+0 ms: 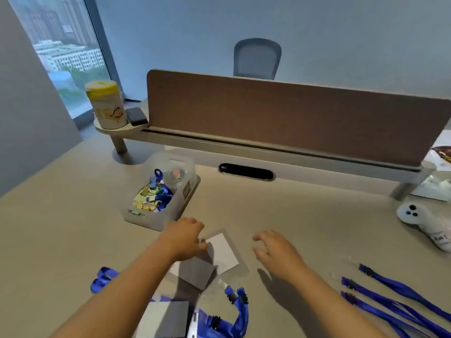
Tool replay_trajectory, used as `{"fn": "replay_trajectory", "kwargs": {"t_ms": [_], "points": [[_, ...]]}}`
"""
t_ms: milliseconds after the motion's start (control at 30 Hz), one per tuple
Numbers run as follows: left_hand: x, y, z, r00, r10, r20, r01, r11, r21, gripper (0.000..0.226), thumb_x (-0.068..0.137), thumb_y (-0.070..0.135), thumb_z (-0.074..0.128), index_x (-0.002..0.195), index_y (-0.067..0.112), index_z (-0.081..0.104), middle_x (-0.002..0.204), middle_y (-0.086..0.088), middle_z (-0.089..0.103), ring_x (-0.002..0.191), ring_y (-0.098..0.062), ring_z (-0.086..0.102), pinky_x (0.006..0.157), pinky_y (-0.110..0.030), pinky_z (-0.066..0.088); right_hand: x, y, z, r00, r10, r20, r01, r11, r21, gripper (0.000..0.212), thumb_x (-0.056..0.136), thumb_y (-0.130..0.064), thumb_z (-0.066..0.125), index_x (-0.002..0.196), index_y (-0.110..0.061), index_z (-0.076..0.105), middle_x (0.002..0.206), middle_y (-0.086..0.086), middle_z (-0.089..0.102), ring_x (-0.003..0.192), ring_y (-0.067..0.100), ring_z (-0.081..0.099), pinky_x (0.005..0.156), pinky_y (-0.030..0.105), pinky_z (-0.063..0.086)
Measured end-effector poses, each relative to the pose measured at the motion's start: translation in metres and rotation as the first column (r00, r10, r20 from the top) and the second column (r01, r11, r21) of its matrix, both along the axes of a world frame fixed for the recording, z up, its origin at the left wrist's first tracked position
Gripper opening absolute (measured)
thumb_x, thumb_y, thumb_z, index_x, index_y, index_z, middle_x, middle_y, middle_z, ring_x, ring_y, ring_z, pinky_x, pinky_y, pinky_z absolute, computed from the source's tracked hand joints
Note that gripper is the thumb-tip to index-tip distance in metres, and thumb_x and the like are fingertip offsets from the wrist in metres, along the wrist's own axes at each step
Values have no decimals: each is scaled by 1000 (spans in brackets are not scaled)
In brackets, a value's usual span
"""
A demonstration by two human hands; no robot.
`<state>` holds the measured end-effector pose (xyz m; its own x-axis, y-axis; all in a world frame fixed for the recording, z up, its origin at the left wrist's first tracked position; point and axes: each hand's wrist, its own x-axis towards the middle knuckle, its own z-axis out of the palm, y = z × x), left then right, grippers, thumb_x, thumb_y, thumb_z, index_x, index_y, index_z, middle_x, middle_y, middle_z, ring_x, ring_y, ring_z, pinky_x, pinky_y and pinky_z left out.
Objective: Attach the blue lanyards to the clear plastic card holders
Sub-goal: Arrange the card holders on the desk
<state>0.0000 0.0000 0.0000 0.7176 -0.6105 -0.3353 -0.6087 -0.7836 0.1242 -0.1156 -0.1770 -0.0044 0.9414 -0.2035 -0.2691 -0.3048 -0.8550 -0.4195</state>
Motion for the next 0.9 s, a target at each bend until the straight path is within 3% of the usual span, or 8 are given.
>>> {"fn": "replay_trajectory", "kwargs": {"t_ms": [333, 467, 567, 633, 700, 767, 833, 900], "points": [[28, -9, -80, 997, -68, -28, 66, 996, -57, 64, 74, 53, 58, 123, 16, 39, 131, -7, 45, 115, -25, 41, 97, -38, 41, 35, 27, -70, 957, -249, -150, 254, 967, 18, 35, 87, -32, 52, 112, -7, 54, 120, 9, 53, 110, 25, 49, 88, 32, 40], [30, -12, -88, 999, -43, 0, 43, 995, -85, 66, 73, 53, 59, 123, 16, 39, 131, -8, 42, 116, -26, 39, 98, -37, 37, 48, 34, -72, 903, -369, -220, 404, 905, 137, 17, 80, -22, 59, 73, -7, 53, 81, 8, 51, 75, 26, 49, 63, 28, 35], [30, -15, -89, 999, -39, 18, 41, 996, -82, 67, 73, 53, 58, 124, 15, 38, 133, -9, 41, 118, -27, 38, 99, -38, 34, 56, 35, -76, 881, -404, -246, 453, 871, 191, 42, 74, -12, 60, 44, -12, 30, 51, 4, 29, 46, 19, 27, 45, 26, 21], [30, -18, -89, 999, -31, 18, 32, 996, -84, 66, 74, 53, 58, 125, 15, 37, 133, -9, 41, 118, -27, 38, 99, -38, 35, 59, 36, -76, 866, -434, -249, 484, 853, 197, 35, 75, -11, 60, 50, -14, 35, 61, 5, 36, 52, 20, 34, 44, 25, 23], [29, -19, -89, 1000, 6, 15, -5, 997, -72, 66, 74, 52, 59, 123, 15, 38, 131, -9, 42, 117, -27, 39, 97, -38, 36, 62, 37, -75, 851, -471, -233, 514, 837, 185, 12, 76, -13, 62, 81, -7, 52, 90, 9, 44, 77, 27, 49, 59, 26, 36], [26, -21, -87, 998, 64, 10, -63, 996, -55, 65, 73, 53, 60, 121, 15, 38, 129, -9, 42, 115, -27, 40, 95, -38, 38, 63, 37, -78, 840, -484, -245, 531, 827, 185, 32, 78, -12, 61, 105, -2, 49, 112, 13, 44, 101, 33, 52, 72, 30, 40], [23, -21, -87, 993, 117, -6, -118, 992, -49, 65, 73, 52, 61, 121, 14, 38, 127, -11, 42, 114, -28, 41, 94, -40, 38, 66, 39, -78, 833, -495, -248, 544, 814, 203, 16, 78, -10, 60, 88, -7, 48, 109, 12, 41, 97, 31, 50, 70, 29, 38], [19, -20, -87, 988, 153, -12, -153, 986, -57, 65, 73, 51, 61, 121, 12, 37, 127, -12, 42, 115, -29, 41, 94, -41, 37, 67, 38, -82, 827, -488, -278, 550, 805, 223, 30, 78, -9, 60, 65, -13, 33, 95, 7, 37, 82, 26, 43, 58, 25, 35]]}}
